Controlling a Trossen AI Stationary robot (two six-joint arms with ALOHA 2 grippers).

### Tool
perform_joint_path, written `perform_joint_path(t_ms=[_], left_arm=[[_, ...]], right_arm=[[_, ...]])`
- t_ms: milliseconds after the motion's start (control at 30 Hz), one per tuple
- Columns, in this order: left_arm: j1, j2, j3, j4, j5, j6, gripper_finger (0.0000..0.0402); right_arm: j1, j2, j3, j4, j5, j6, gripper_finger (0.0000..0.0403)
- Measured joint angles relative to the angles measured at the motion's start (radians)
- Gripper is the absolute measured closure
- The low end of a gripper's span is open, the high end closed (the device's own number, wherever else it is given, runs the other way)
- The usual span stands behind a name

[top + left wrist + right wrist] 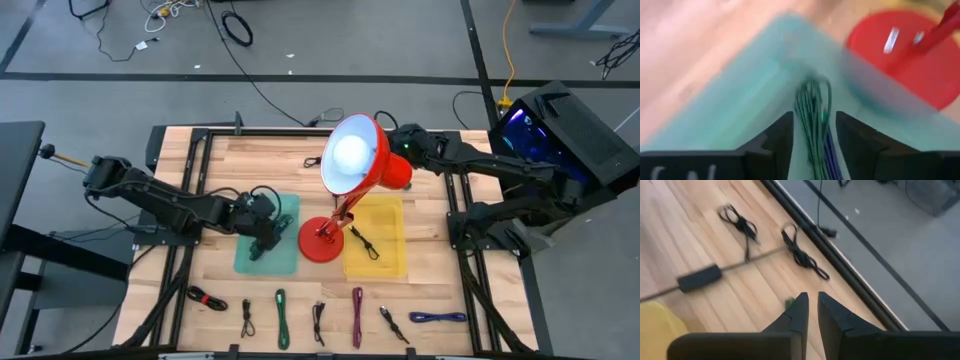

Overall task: Pick & Place USB Port
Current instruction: Put the top green patterned charger cable into the blue bin

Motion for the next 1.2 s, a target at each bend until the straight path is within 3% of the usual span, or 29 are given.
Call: perform_joint_path(t_ms=[233, 533, 1067, 1200], left_arm=[[0.017, -0.064, 0.001, 0.136, -0.047, 0.151, 0.0220], [0.018, -0.108, 0.001, 0.144, -0.110, 0.206, 0.0222], [0.018, -0.107, 0.001, 0.143, -0.125, 0.206, 0.0223], [0.018, -0.107, 0.001, 0.143, -0.125, 0.205, 0.0223]], right_arm=[[-0.086, 0.073, 0.000, -0.067, -0.032, 0.011, 0.0291], [-0.147, 0.256, 0.000, -0.056, -0.115, 0.025, 0.0223], [-0.148, 0.484, 0.000, 0.005, -0.175, 0.025, 0.0213], [-0.148, 0.499, 0.000, 0.007, -0.176, 0.006, 0.0237]])
